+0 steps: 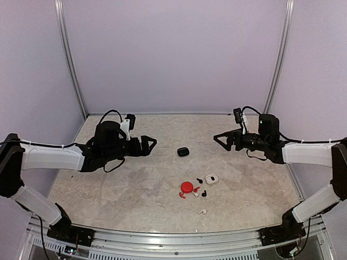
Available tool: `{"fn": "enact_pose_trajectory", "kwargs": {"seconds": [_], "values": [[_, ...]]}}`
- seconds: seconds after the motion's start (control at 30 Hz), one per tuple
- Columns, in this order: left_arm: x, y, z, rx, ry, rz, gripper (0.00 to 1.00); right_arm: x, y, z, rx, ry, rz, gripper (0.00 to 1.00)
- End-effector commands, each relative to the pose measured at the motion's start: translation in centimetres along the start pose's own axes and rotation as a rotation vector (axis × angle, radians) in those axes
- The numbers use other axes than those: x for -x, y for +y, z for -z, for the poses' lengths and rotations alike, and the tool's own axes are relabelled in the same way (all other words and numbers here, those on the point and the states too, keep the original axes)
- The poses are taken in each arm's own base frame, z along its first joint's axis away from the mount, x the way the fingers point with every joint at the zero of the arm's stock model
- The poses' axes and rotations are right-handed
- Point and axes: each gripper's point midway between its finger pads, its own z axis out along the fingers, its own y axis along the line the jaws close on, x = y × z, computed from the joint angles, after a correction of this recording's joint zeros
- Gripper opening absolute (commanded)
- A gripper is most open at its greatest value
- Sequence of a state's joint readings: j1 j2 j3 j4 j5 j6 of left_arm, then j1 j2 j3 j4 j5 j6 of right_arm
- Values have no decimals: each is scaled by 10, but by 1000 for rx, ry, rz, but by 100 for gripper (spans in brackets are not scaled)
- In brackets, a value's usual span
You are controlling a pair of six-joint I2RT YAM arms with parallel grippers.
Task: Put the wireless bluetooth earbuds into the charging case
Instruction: Pick up the charging case from the center of the board.
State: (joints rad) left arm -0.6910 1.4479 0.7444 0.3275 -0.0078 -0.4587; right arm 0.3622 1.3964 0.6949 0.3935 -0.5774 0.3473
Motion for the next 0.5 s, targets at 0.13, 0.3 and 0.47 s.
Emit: {"fn": "enact_pose_trajectory", "kwargs": {"seconds": [0.13,0.3,0.47], "values": [[26,-18,-13,10,-54,-219,99,32,17,21,-45,-73,235,100],[29,-28,-34,-93,-11,-334,99,36,20,36,-30,-79,224,99],[22,-30,-72,-140,92,-463,99,23,16,39,-9,-47,166,99]]}}
